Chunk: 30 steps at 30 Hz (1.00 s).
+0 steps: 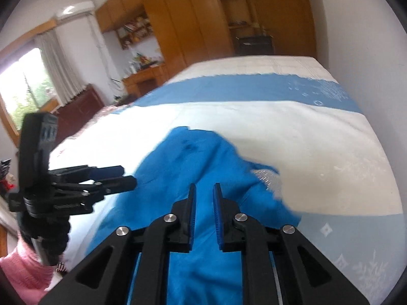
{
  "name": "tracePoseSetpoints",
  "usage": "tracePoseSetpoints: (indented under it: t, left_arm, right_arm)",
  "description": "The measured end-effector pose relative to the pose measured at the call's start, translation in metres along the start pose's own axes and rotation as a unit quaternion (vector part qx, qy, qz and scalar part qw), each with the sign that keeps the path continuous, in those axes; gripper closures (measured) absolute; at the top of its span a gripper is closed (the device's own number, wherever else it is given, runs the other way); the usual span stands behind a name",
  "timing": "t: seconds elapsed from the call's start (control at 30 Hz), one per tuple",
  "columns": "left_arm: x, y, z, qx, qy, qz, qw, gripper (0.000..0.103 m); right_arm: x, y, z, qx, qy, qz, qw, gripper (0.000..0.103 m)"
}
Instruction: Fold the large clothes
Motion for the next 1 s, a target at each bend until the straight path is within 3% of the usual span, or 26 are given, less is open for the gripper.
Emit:
tracePoseSetpoints:
  t: [0.13, 0.3, 0.5, 0.77, 0.87, 0.93, 1.0]
  left_arm:
    - [-0.005, 0.037, -0.005, 0.014, -0.007, -0.046, 0.9988, 0.047]
    - [-0.005, 0.059, -0.009, 0.031, -0.007, -0.072, 0.9969, 0.045]
    - [-0.002, 0.075, -0.006, 0.014, 0.003, -0.074, 0.9972, 0.045]
    - [-0.007, 0.079, -0.002, -0.003, -0.002, -0.067, 0.9977, 0.046]
    - [-0.005, 0.062, -0.004, -0.015, -0.008, -0.049, 0.9986, 0.046]
    - [0.000, 0.046, -0.009, -0.014, -0.016, -0.039, 0.9990, 0.047]
    - [0.005, 0.028, -0.016, -0.021, -0.016, -0.024, 0.9994, 0.043]
  right_arm:
    - [0.003, 0.025, 0.027, 0.011, 0.033, -0.024, 0.999, 0.092]
    - [0.015, 0.050, 0.048, 0.009, 0.071, -0.048, 0.996, 0.095]
    - [0.030, 0.063, 0.057, -0.013, 0.095, -0.040, 0.995, 0.096]
    - [0.029, 0.061, 0.055, -0.008, 0.096, -0.028, 0.995, 0.096]
    - [0.024, 0.045, 0.049, -0.017, 0.093, -0.013, 0.995, 0.089]
    - [0.022, 0.028, 0.040, -0.022, 0.084, 0.005, 0.996, 0.073]
    - [0.021, 0.009, 0.032, -0.014, 0.073, 0.019, 0.997, 0.063]
Point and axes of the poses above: each gripper's, at about its wrist camera, not at the fingertips, and y roughly the way its jaws point, z to its right, x to its underside, the point moved 5 cm from there along y, roughly the way its jaws point, and after that the axes turned 8 degrees about -x, right-handed, at the moved point
